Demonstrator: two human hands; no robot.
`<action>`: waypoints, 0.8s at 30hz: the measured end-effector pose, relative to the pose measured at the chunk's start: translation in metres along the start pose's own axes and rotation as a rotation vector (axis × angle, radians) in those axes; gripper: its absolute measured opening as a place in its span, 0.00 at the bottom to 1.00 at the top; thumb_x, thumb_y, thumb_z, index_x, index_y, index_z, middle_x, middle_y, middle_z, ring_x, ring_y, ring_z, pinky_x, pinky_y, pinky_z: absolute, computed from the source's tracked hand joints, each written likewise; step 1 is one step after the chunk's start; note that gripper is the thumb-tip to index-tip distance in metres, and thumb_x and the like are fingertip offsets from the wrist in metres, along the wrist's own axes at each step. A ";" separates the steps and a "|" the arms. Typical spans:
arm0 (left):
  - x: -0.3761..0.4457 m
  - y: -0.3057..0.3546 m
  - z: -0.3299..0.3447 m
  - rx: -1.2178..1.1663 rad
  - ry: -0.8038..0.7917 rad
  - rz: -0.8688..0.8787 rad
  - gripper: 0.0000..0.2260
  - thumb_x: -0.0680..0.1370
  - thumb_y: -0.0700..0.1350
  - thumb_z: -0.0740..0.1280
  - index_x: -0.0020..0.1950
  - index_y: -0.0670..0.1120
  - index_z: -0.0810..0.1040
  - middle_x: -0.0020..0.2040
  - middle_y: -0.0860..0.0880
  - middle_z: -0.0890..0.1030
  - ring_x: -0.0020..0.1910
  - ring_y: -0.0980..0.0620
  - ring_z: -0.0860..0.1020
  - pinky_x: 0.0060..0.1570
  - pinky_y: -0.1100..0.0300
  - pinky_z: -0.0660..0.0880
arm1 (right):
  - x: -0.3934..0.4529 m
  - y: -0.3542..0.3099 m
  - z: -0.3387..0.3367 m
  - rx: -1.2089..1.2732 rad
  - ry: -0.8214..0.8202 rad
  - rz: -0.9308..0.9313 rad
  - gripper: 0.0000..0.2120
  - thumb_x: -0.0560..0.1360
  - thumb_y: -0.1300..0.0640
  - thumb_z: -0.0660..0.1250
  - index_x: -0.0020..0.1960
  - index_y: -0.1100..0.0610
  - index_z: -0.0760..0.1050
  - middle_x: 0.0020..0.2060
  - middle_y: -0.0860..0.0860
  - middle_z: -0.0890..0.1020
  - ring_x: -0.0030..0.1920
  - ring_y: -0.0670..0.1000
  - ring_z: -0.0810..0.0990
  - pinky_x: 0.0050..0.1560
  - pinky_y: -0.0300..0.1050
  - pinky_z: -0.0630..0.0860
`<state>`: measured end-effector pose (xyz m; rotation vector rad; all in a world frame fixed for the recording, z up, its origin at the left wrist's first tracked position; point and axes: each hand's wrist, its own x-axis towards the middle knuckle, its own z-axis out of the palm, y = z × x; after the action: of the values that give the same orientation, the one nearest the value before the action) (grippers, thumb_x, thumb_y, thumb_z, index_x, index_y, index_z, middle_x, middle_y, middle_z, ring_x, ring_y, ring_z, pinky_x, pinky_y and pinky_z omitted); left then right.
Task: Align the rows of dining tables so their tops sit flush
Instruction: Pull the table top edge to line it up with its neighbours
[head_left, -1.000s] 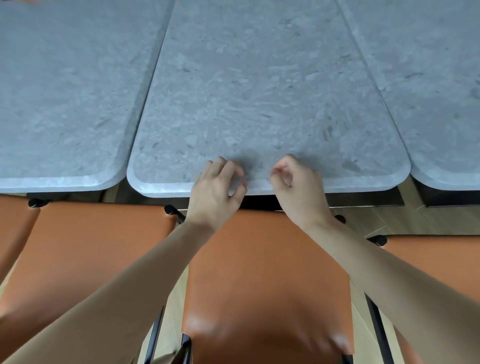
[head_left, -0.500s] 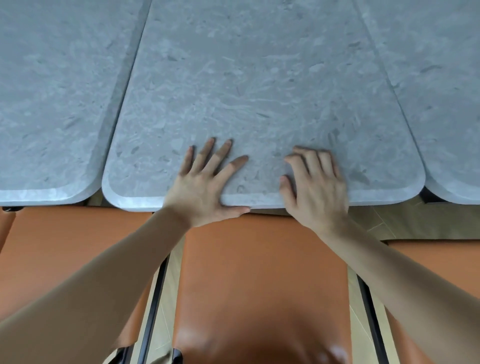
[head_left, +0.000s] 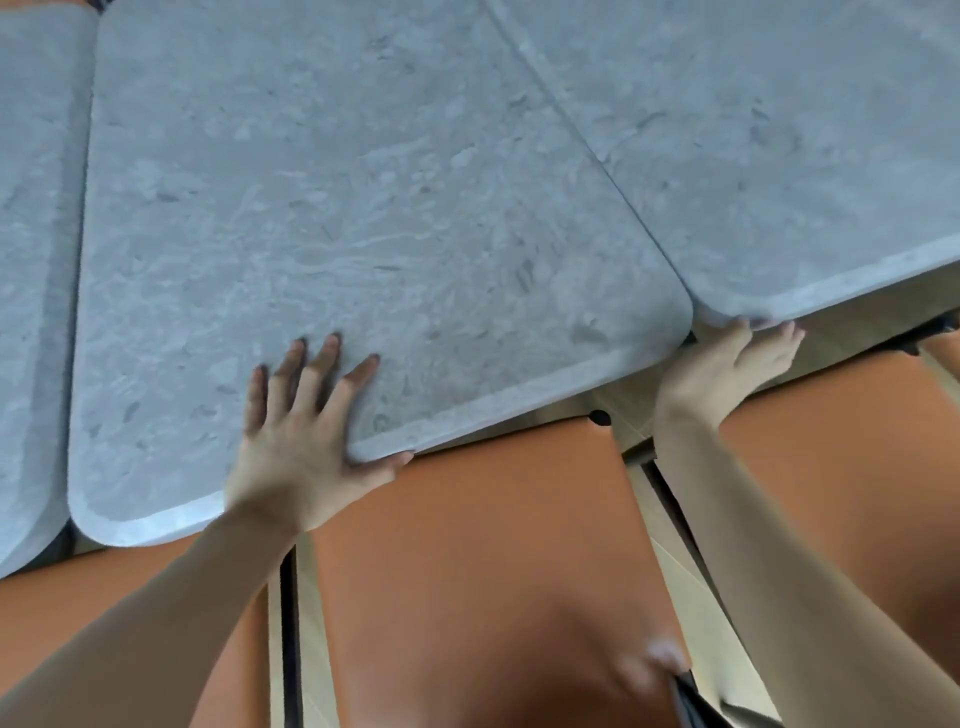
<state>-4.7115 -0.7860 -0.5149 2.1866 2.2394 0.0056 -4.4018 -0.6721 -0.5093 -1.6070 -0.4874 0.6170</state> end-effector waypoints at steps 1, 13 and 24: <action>0.001 -0.001 0.000 -0.002 -0.010 -0.001 0.46 0.66 0.78 0.53 0.80 0.57 0.56 0.82 0.47 0.56 0.81 0.41 0.51 0.78 0.38 0.49 | 0.003 -0.001 0.003 0.010 0.013 0.036 0.30 0.84 0.53 0.52 0.83 0.57 0.48 0.83 0.51 0.47 0.82 0.49 0.48 0.81 0.49 0.50; 0.009 -0.016 0.004 0.033 0.022 0.143 0.47 0.65 0.80 0.54 0.77 0.54 0.60 0.78 0.44 0.62 0.76 0.35 0.57 0.73 0.33 0.57 | 0.007 -0.005 0.049 0.248 0.150 0.126 0.33 0.77 0.46 0.52 0.78 0.61 0.58 0.75 0.53 0.65 0.73 0.53 0.64 0.78 0.57 0.57; 0.013 -0.017 0.006 0.051 0.023 0.162 0.47 0.65 0.79 0.53 0.77 0.53 0.62 0.78 0.43 0.62 0.75 0.34 0.58 0.72 0.31 0.55 | 0.011 -0.001 0.055 0.172 0.218 0.135 0.37 0.69 0.37 0.52 0.70 0.60 0.65 0.71 0.52 0.69 0.71 0.54 0.68 0.75 0.60 0.62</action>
<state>-4.7290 -0.7737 -0.5208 2.4009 2.0891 -0.0253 -4.4286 -0.6230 -0.5139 -1.5297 -0.1608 0.5604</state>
